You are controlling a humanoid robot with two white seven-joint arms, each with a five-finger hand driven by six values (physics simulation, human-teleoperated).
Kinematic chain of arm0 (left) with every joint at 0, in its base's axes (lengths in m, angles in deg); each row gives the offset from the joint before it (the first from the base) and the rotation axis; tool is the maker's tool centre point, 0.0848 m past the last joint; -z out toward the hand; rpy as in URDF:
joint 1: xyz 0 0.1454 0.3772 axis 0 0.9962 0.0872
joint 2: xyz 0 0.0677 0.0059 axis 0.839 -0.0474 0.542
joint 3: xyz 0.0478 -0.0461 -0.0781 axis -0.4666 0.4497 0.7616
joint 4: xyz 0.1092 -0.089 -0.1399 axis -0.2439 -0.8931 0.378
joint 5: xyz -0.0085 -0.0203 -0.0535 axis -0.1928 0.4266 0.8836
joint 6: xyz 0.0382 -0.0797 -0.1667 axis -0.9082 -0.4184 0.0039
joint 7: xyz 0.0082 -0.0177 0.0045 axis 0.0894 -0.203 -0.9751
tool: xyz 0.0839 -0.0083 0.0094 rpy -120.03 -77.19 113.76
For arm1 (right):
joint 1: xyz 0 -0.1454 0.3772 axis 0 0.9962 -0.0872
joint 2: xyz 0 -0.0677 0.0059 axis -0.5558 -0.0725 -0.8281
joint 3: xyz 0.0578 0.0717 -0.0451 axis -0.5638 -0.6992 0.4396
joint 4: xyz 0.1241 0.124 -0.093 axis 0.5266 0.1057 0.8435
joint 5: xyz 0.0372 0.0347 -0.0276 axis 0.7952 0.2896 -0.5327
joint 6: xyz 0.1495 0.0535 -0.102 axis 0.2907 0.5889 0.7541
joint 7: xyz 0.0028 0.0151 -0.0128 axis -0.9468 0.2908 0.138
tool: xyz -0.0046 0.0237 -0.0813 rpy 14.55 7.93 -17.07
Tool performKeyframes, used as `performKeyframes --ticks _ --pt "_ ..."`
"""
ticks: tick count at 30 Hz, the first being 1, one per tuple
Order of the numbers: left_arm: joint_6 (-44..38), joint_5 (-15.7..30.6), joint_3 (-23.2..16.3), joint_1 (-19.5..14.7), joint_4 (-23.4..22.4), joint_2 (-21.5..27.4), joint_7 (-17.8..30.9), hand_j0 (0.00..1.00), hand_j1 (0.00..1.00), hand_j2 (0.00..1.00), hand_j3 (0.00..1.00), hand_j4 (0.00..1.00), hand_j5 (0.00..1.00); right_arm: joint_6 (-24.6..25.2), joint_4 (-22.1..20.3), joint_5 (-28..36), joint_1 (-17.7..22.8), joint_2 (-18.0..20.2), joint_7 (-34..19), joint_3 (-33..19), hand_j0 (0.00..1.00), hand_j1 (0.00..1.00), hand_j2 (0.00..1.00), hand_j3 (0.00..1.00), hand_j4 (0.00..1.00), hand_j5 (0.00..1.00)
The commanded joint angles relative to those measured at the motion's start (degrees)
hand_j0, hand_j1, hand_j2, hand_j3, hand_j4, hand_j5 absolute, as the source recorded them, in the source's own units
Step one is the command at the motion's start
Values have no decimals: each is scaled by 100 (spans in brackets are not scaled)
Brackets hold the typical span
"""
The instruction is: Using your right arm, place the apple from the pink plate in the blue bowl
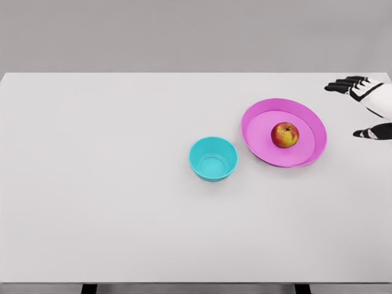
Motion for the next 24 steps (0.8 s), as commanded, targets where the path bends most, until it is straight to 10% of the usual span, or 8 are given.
performKeyframes --ticks 1,7,11,24 --pt "0 -1 0 0 0 0 0 100 100 100 100 100 100 1 -5 36 0 15 -3 17 100 100 100 100 100 100" --pt "0 -1 0 0 0 0 9 100 100 100 100 100 100 1 592 36 -123 -73 -29 43 100 100 100 100 100 100" --pt "0 -1 0 0 0 0 0 100 100 100 100 100 100 1 610 28 -1081 -530 -2744 192 100 100 100 100 100 100" --pt "0 -1 0 0 0 0 0 100 100 100 100 100 100 1 1339 19 -2320 -1506 -2853 1625 100 100 100 100 100 100"
